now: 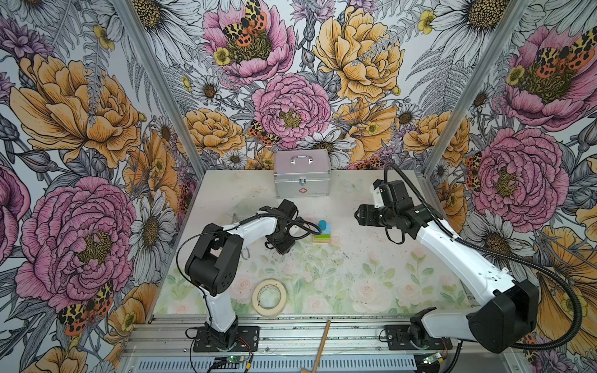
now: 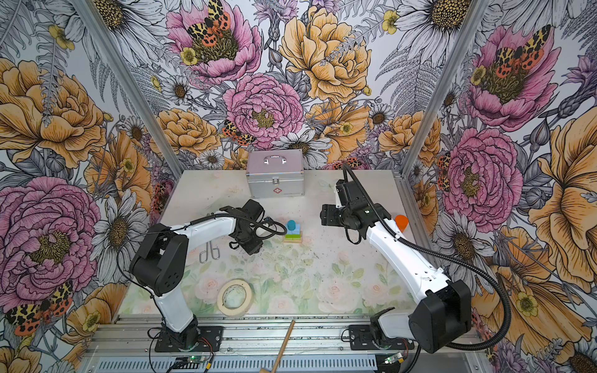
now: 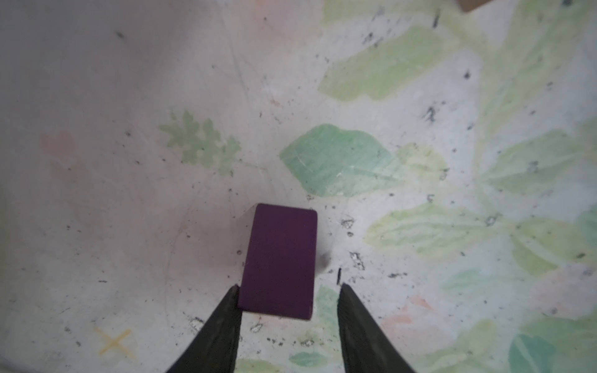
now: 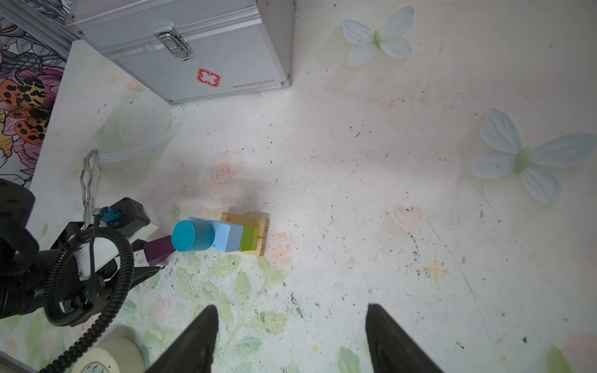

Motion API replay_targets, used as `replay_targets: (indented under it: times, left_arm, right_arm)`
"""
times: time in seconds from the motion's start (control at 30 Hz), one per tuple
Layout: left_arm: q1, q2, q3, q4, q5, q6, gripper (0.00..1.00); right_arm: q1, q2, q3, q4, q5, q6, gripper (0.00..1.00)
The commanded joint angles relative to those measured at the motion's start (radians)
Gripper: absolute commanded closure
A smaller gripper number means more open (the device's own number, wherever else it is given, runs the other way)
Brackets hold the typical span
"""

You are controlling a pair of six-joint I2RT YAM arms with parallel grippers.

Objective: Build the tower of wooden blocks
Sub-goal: 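Lower the left gripper and close it on the purple block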

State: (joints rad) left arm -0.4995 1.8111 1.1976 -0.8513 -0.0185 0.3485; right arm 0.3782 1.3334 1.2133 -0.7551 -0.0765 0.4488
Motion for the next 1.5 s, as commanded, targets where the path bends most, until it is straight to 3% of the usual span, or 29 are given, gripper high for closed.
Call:
replay_targets:
  times: [0.0, 1.47]
  left_arm:
    - [0.009, 0.037, 0.033, 0.033, -0.005, 0.010, 0.52]
    - [0.021, -0.016, 0.036, 0.041, 0.001, -0.019, 0.58]
  right_arm:
    - [-0.007, -0.012, -0.008, 0.036, -0.008, 0.011, 0.26]
    - [-0.010, -0.017, -0.023, 0.040, -0.020, 0.024, 0.26]
